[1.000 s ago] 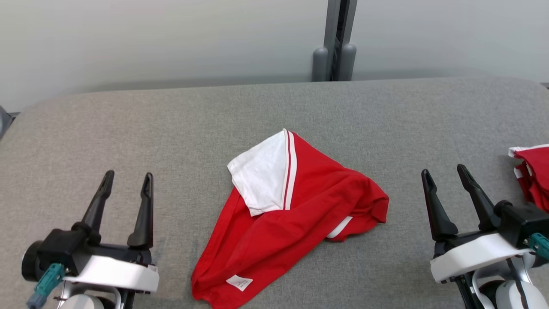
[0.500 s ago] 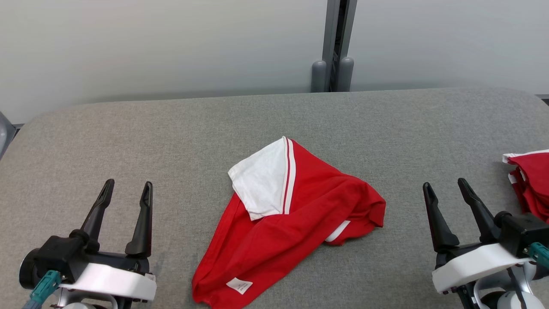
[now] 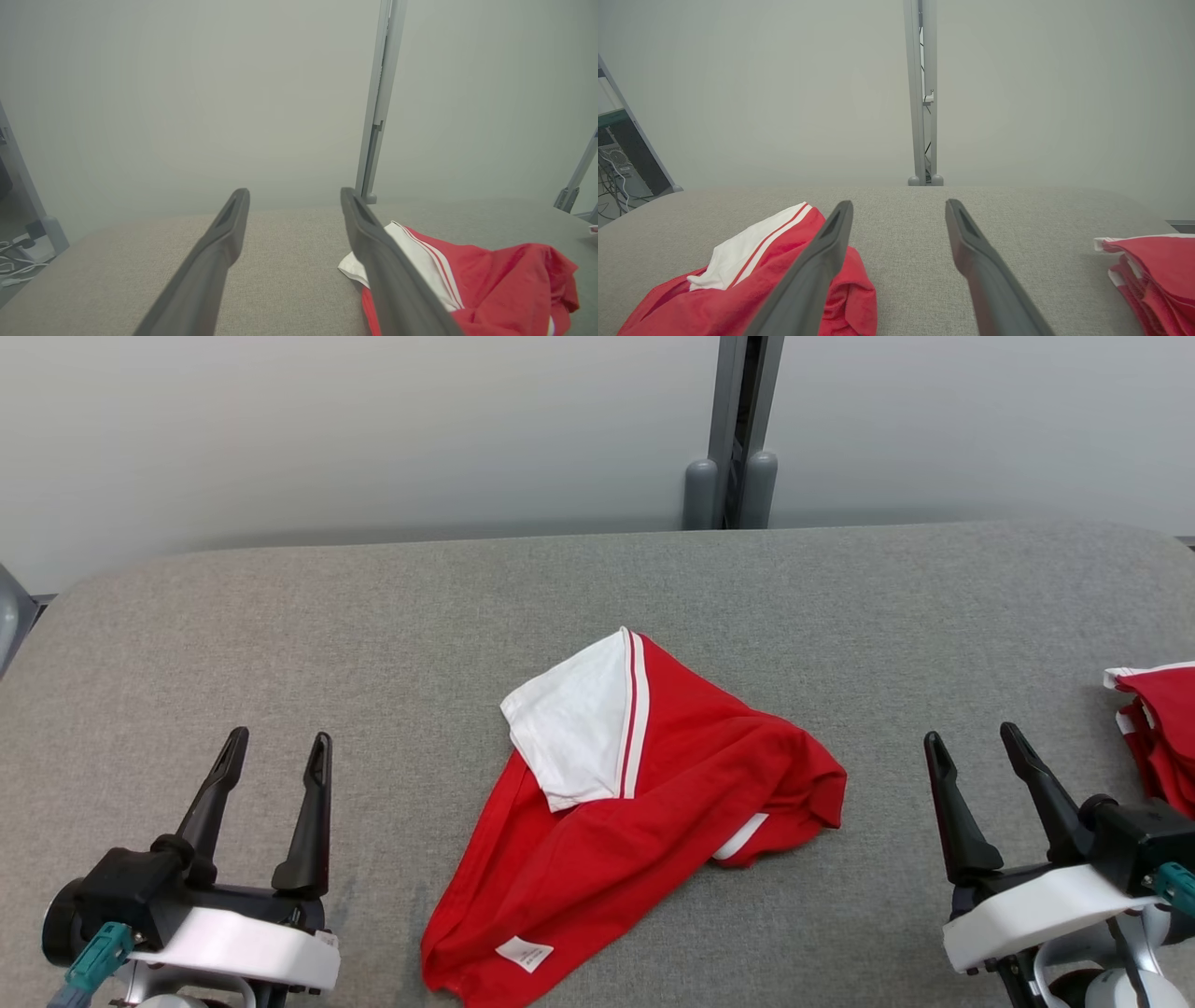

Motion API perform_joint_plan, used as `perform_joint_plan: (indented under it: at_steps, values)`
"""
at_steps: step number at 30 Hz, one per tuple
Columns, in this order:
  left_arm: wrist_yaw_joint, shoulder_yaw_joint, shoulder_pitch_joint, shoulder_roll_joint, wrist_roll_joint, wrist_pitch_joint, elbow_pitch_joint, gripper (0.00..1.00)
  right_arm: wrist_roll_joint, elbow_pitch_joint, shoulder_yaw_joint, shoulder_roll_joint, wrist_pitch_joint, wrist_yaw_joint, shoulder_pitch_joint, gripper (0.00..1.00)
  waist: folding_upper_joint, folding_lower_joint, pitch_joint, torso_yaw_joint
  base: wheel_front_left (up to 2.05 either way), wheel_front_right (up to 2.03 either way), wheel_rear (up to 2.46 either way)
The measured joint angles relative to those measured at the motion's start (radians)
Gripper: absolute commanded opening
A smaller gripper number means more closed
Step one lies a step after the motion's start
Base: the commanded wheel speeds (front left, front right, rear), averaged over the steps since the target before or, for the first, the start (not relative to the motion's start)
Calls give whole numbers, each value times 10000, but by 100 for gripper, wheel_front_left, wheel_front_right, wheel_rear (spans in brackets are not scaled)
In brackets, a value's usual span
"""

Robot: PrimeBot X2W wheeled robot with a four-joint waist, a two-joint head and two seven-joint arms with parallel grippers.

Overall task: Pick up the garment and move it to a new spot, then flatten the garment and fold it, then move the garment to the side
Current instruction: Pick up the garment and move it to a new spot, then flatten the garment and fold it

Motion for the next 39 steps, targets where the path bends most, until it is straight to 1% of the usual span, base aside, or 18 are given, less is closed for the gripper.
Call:
perform_joint_plan:
  at_steps: [12,19,22,24,26,31,36,39]
  values:
    - [92,-65,-43,29,17,25,-19,100,-8,-12,-48,0,-2,0,-6,100,0,0,101,41,0,0,0]
    - [90,-113,-314,-36,13,29,-56,100,-84,-86,-105,-6,130,0,-238,100,0,0,339,322,0,0,0]
    - [38,-146,-660,-105,13,-8,-54,100,-109,-69,345,-31,418,0,-924,100,0,0,612,658,0,0,0]
    - [-15,-222,-905,-173,27,-44,-19,100,-42,119,731,-251,734,0,-1480,100,0,0,779,889,0,0,0]
    - [-165,-332,-1257,-274,33,-63,46,100,221,355,1246,-453,1039,0,-2077,100,0,0,957,1172,0,0,0]
    - [-493,-606,-1980,-600,121,-186,408,100,903,1505,2594,-1193,1942,0,-3823,100,0,0,1443,2002,0,0,0]
    - [-855,-918,-2676,-1183,217,-288,851,100,1478,2851,3877,-1992,2780,0,-5572,100,0,0,1935,2955,0,0,0]
    - [-1080,-1005,-2952,-1471,301,-339,1112,100,1850,3747,4619,-2305,3244,2,-6436,100,0,0,2214,3497,0,0,0]
